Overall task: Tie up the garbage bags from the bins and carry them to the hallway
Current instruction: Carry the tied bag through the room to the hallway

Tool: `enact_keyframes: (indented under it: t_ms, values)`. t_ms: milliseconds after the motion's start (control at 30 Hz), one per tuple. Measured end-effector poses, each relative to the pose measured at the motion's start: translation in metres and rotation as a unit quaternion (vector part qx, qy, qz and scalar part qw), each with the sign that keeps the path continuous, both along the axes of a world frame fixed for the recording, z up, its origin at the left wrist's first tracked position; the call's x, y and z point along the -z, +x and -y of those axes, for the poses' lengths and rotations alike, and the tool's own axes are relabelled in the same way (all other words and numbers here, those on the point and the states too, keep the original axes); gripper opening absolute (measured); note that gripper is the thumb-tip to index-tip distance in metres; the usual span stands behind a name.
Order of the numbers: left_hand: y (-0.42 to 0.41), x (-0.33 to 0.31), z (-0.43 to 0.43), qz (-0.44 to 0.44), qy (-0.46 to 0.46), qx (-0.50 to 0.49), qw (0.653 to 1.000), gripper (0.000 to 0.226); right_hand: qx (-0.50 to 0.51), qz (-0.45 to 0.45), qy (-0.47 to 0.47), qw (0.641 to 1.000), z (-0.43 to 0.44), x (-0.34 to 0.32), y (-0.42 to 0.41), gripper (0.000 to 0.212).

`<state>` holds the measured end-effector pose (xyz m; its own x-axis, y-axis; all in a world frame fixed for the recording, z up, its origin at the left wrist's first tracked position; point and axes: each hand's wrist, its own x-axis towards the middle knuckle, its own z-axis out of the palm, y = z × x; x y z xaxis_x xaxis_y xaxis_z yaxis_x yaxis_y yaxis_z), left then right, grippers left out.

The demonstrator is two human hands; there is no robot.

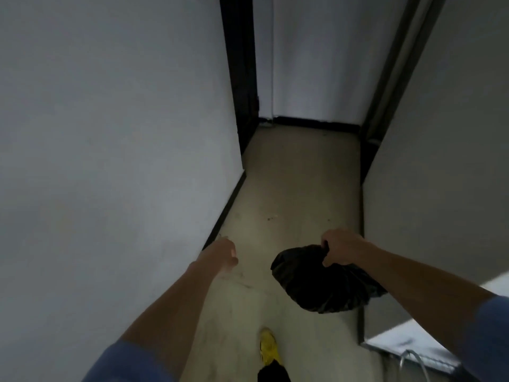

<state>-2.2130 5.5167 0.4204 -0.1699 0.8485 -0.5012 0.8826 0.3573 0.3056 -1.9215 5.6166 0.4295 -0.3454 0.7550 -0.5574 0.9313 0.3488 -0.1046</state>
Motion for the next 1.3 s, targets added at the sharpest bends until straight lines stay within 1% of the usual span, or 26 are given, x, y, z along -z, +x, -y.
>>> enact_keyframes:
  t_ms: [100,167,267,300,367,467,667,767,867,933,1000,1167,1300]
  values:
    - [-0.030,-0.003,-0.087,0.000,-0.010,0.000,1.000,0.017,0.018,0.004,-0.013,1.000,-0.083,0.000,-0.029,0.052]
    - [-0.046,-0.012,-0.142,-0.001,-0.009,0.007,1.000,0.003,0.031,0.001,-0.018,0.999,-0.133,-0.006,-0.046,0.052]
    - [-0.068,-0.025,-0.218,-0.002,-0.009,0.016,1.000,0.003,0.050,-0.001,-0.021,0.999,-0.201,-0.012,-0.068,0.052]
    - [-0.075,-0.026,-0.244,-0.002,-0.005,0.016,1.000,0.009,0.054,-0.006,-0.020,0.998,-0.225,-0.012,-0.074,0.052]
    - [-0.088,-0.023,-0.297,-0.001,0.003,0.017,1.000,0.018,0.063,-0.016,-0.024,0.998,-0.278,-0.007,-0.086,0.053]
    - [-0.105,-0.006,-0.370,-0.010,-0.006,0.020,1.000,0.020,0.060,-0.011,-0.035,0.998,-0.357,0.009,-0.105,0.053]
    - [-0.136,0.034,-0.513,-0.011,-0.056,-0.032,0.998,0.021,0.042,-0.007,-0.093,0.995,-0.519,0.054,-0.156,0.053]
    - [-0.153,0.046,-0.584,0.000,-0.039,-0.063,0.997,0.018,0.040,0.002,-0.104,0.994,-0.599,0.067,-0.182,0.050]
    - [-0.164,0.058,-0.632,0.025,-0.040,-0.090,0.995,0.017,0.025,0.017,-0.112,0.993,-0.664,0.075,-0.208,0.057]
    - [-0.175,0.073,-0.657,0.036,-0.064,-0.105,0.992,0.017,0.014,0.026,-0.113,0.993,-0.699,0.086,-0.227,0.065]
    - [-0.190,0.095,-0.685,0.042,-0.087,-0.114,0.989,0.016,0.005,0.034,-0.116,0.993,-0.735,0.103,-0.247,0.067]
    - [-0.227,0.166,-0.773,0.055,-0.115,-0.123,0.984,0.017,-0.016,0.055,-0.138,0.989,-0.822,0.175,-0.297,0.061]
    - [-0.249,0.232,-0.837,0.060,-0.130,-0.138,0.980,0.019,-0.005,0.051,-0.164,0.985,-0.879,0.241,-0.333,0.048]
